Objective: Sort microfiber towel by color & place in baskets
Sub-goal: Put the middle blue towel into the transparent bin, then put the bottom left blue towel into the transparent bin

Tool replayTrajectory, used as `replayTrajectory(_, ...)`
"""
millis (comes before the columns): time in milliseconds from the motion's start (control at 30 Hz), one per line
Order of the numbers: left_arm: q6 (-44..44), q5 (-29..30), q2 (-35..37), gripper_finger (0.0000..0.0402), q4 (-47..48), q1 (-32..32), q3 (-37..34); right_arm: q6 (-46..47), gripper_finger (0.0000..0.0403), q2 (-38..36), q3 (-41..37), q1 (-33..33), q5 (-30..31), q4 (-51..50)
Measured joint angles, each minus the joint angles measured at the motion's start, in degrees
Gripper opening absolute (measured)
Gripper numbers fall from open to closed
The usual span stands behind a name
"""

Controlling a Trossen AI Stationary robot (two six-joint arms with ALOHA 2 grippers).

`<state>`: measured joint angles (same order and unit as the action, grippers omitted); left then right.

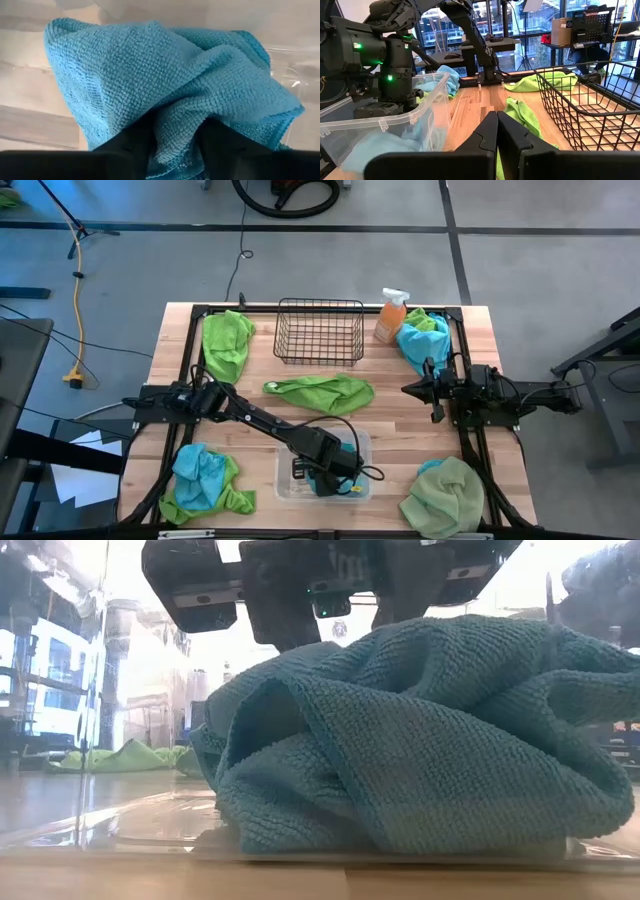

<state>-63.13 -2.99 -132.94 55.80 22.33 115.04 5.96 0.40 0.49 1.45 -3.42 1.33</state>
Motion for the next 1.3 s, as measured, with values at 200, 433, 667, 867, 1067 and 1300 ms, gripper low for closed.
replayTrajectory(200, 0.1, 1.4, 0.7, 0.0179, 0.0, 0.0, 0.1, 0.0, 0.0, 0.0, 0.0, 0.0, 0.0, 0.0)
replayTrajectory(433, 1.7, 6.7, 3.2, 0.0189, 1.6, 0.7, 0.0, 0.0, 0.0, 0.0, 0.0, 0.0, 0.0, 0.0)
replayTrajectory(667, 3.1, 6.7, 7.1, 0.0189, 4.6, 0.7, 0.0, 0.0, 0.0, 0.3, 0.0, 0.0, 0.0, 0.0)
replayTrajectory(867, 3.0, 9.2, 12.4, 0.0189, 6.5, 0.4, 0.0, 0.0, 0.0, 0.3, 0.0, 0.0, 0.0, 0.0)
replayTrajectory(1067, 5.9, 15.6, 21.5, 0.0189, 7.2, -2.5, 0.0, 0.0, 0.0, 0.3, 0.0, 0.0, 0.0, 0.0)
replayTrajectory(1300, 30.2, 15.3, 34.4, 0.0188, 7.4, -7.5, 0.0, 0.0, 0.0, 0.3, 0.0, 0.0, 0.0, 0.0)
